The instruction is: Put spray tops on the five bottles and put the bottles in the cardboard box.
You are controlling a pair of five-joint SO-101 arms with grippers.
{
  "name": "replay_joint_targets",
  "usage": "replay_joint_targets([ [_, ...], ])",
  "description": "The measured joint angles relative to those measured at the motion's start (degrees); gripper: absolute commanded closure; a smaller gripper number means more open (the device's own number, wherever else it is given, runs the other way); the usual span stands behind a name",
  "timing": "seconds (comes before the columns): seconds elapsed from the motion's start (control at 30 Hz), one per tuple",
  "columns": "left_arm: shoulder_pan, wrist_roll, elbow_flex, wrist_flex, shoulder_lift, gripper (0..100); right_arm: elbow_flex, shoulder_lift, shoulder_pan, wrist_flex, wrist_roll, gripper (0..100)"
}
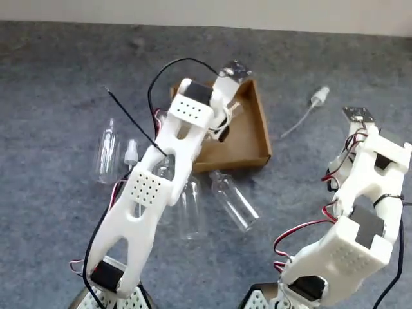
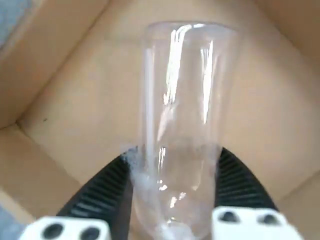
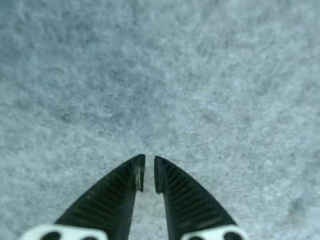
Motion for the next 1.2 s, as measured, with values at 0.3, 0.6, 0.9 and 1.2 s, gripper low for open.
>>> replay_joint_targets([
  [0.3, -0.88, 0.26, 0.97, 6.86, -13.63, 100, 0.0, 0.0, 0.0, 0.0, 0.0, 99.5],
  [0.6, -8.88, 0.18, 19.16, 7.3, -32.18, 100, 0.0, 0.0, -0.09, 0.0, 0.0, 99.5],
  [0.9, -22.59, -0.62, 41.14, 7.21, -39.74, 100, 0.0, 0.0, -0.09, 0.0, 0.0, 99.5],
  [1.2, -31.38, -3.6, 45.45, 6.95, -36.22, 100, 0.0, 0.0, -0.09, 0.0, 0.0, 99.5],
])
